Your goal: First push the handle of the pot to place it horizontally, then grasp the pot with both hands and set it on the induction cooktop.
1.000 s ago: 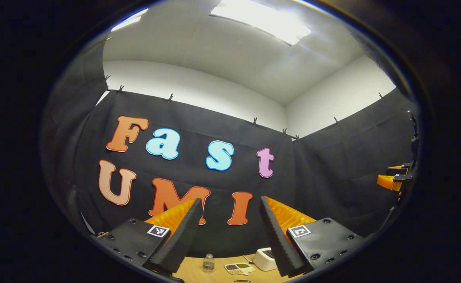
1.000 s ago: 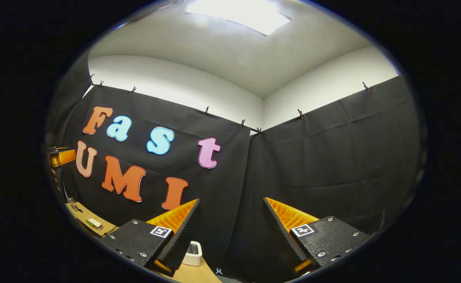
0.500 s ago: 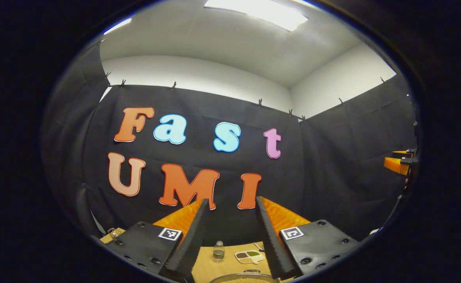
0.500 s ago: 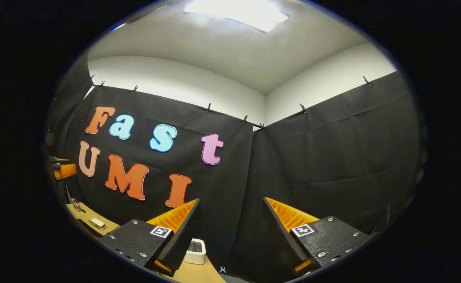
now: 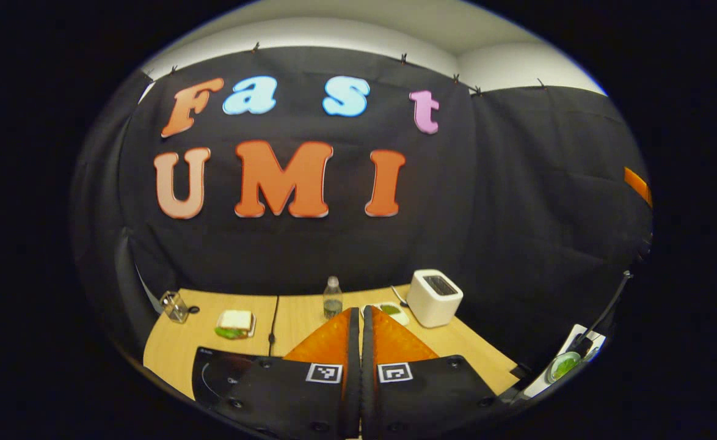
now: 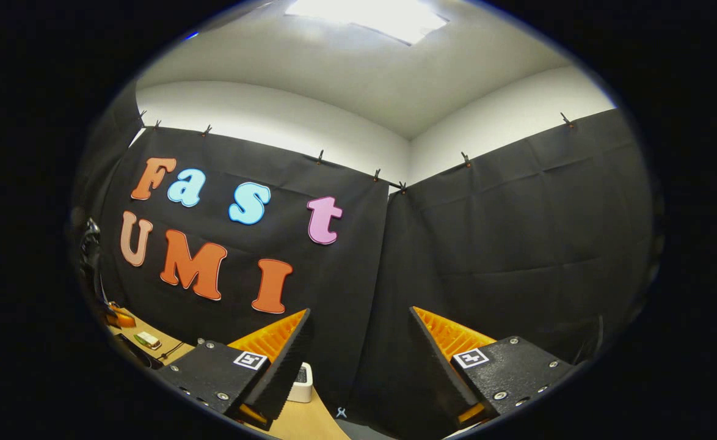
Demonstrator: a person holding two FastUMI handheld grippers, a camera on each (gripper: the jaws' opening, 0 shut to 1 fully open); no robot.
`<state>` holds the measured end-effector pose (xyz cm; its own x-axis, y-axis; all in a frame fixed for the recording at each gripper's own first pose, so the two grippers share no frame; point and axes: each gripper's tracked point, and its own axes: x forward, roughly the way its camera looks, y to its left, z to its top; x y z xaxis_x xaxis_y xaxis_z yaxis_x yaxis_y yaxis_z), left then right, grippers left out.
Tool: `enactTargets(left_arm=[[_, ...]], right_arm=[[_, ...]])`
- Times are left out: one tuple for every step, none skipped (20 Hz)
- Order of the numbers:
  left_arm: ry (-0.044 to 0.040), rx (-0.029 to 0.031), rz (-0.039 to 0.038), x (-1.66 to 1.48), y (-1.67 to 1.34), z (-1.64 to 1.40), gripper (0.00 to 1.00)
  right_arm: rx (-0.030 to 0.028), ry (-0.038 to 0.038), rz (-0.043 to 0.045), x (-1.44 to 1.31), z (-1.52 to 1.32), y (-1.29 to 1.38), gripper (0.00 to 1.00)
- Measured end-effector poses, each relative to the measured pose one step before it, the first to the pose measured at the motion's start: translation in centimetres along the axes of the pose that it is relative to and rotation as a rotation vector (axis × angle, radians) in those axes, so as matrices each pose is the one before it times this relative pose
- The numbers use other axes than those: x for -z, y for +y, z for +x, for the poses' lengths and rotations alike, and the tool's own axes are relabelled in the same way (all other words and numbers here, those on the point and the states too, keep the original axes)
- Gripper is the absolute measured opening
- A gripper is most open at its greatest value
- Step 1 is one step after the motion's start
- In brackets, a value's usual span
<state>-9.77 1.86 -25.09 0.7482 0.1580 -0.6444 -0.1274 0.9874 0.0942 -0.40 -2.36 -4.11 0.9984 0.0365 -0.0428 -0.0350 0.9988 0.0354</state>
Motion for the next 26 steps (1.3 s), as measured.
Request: enactTargets(left_arm=[[0.07377, 0.00502, -0.01259, 2.071, -0.107, 0.702, 0.07], [0.06880, -0.00110, -0.01028, 2.180, -0.030, 0.581, 0.07], [0.06173, -0.00090, -0.00652, 2.185, 0.050, 1.024, 0.07], [0.06528, -0.00399, -0.00801, 2.205, 0.095, 0.609, 0.07], [0.05169, 0.00020, -0.01190, 1.787, 0.192, 0.572, 0.07], [0.04804, -0.00013, -0.01210, 1.342, 0.149, 0.616, 0.07], [0.04108, -0.00004, -0.01213, 1.307, 0.073, 0.475, 0.08], [0.04084, 0.00232, -0.01345, 0.972, -0.158, 0.589, 0.08], [0.04175, -0.00053, -0.01452, 1.499, -0.088, 0.658, 0.08], [0.04024, 0.00198, -0.01256, 1.219, 0.097, 0.591, 0.08], [0.03817, -0.00111, -0.01159, 1.055, 0.211, 0.634, 0.07], [0.03584, 0.00080, -0.01317, 0.859, 0.080, 0.511, 0.08], [0.03368, 0.00236, -0.01489, 0.849, -0.062, 0.454, 0.07], [0.03452, 0.00065, -0.01632, 0.765, 0.188, 0.434, 0.08], [0.03302, 0.00086, -0.01749, 0.687, 0.324, 0.278, 0.08], [0.03594, 0.00285, -0.01831, 1.169, -0.191, 0.600, 0.08], [0.03216, 0.00554, -0.01725, 0.941, -0.242, 0.614, 0.08], [0.03153, 0.00309, -0.01852, 0.714, -0.049, 0.398, 0.08], [0.02684, 0.00589, -0.01916, 0.631, -0.033, 0.275, 0.08], [0.03233, 0.00575, -0.01744, 0.762, -0.103, 0.328, 0.08], [0.03165, 0.00770, -0.01494, 0.917, -0.122, 0.321, 0.08], [0.03366, 0.00821, -0.01353, 0.779, -0.171, 0.298, 0.08], [0.02593, 0.00024, -0.00753, 0.624, 0.046, 0.513, 0.08], [0.02410, -0.00071, -0.00625, 0.591, 0.110, 0.462, 0.08], [0.02281, -0.00550, -0.00981, 0.671, 0.233, 0.472, 0.08], [0.01972, -0.00301, -0.01007, 0.464, 0.184, 0.284, 0.07]], right_arm=[[0.00528, 0.00273, 0.00074, 0.190, -0.051, -0.337, 0.95], [0.00621, 0.00352, 0.00090, 0.217, -0.049, -0.269, 0.95], [0.00499, 0.00341, 0.00213, 0.157, -0.077, -0.272, 0.95], [0.00390, 0.00329, 0.00201, 0.189, -0.025, -0.225, 0.95], [0.00478, 0.00377, 0.00160, 0.184, -0.058, -0.251, 0.95], [0.00292, 0.00378, -0.00054, 0.207, -0.031, -0.177, 0.95], [0.00471, 0.00338, -0.00069, 0.171, -0.052, -0.153, 0.95], [0.00238, 0.00289, -0.00055, 0.128, -0.034, -0.103, 0.95], [0.00222, 0.00327, 0.00013, 0.097, -0.057, -0.043, 0.95], [0.00159, 0.00373, 0.00091, 0.191, -0.043, -0.031, 0.95], [0.00152, 0.00346, 0.00057, 0.145, -0.014, -0.034, 0.95], [0.00188, 0.00255, 0.00055, 0.111, 0.014, -0.072, 0.95], [0.00116, 0.00353, -0.00006, 0.089, -0.036, 0.005, 0.95], [0.00248, 0.00335, -0.00019, 0.125, 0.018, -0.012, 0.95], [0.00097, 0.00241, -0.00061, 0.099, -0.046, -0.047, 0.95], [0.00230, 0.00159, -0.00172, 0.051, 0.003, -0.099, 0.95], [0.00327, 0.00050, -0.00132, -0.009, 0.026, -0.079, 0.95], [0.00194, 0.00198, -0.00208, 0.081, -0.037, -0.115, 0.95], [0.00285, 0.00201, -0.00113, 0.102, -0.092, 0.022, 0.95], [0.00162, 0.00288, -0.00095, 0.106, 0.018, -0.042, 0.95], [0.00238, 0.00329, 0.00002, 0.180, -0.033, 0.004, 0.95], [0.00052, 0.00283, 0.00031, 0.069, 0.000, -0.008, 0.95], [0.00073, 0.00331, -0.00022, 0.136, -0.071, 0.048, 0.95], [0.00198, 0.00258, 0.00016, 0.136, -0.061, -0.119, 0.95], [0.00170, 0.00310, -0.00016, 0.170, 0.037, -0.078, 0.95], [0.00341, 0.00274, 0.00076, 0.063, -0.071, -0.109, 0.95]])
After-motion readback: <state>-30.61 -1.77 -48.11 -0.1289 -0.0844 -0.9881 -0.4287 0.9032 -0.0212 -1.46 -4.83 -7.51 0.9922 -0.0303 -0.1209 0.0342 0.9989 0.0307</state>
